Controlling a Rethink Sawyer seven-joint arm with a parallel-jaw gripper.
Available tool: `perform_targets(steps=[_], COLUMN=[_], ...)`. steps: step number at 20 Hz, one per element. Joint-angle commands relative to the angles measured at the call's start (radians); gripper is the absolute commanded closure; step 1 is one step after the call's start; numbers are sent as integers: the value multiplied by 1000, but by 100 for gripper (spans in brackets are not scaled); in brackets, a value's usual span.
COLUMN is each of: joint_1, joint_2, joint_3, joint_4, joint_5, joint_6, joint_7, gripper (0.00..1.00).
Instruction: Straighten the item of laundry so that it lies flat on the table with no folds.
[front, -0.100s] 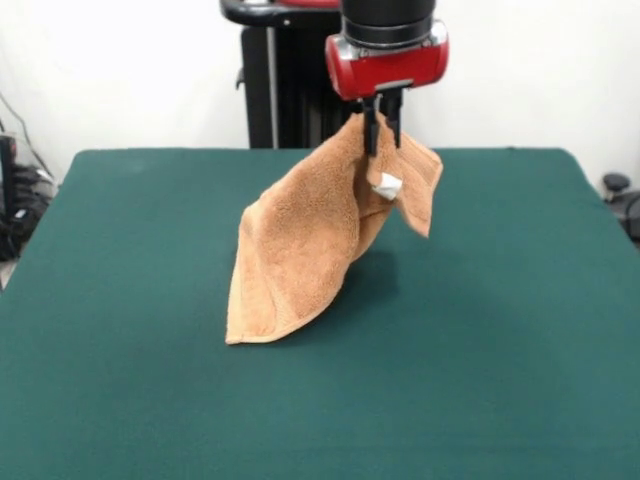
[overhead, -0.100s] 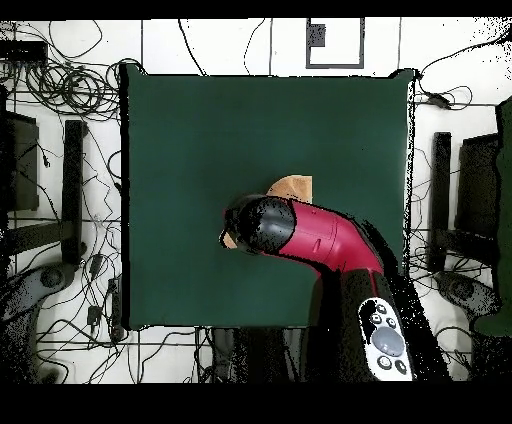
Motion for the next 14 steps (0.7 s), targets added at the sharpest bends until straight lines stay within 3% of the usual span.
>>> perform_targets(steps=[1, 4, 9, 14], joint_1=[46, 51, 74, 98], joint_2=[0, 14, 104, 146], joint_3=[-4, -10, -22, -26], joint_4=[-39, -57, -201, -270], joint_5=[46, 46, 14, 25], joint_6=[146, 148, 209, 241], joint_7=[278, 279, 272, 301], gripper=[100, 100, 100, 100])
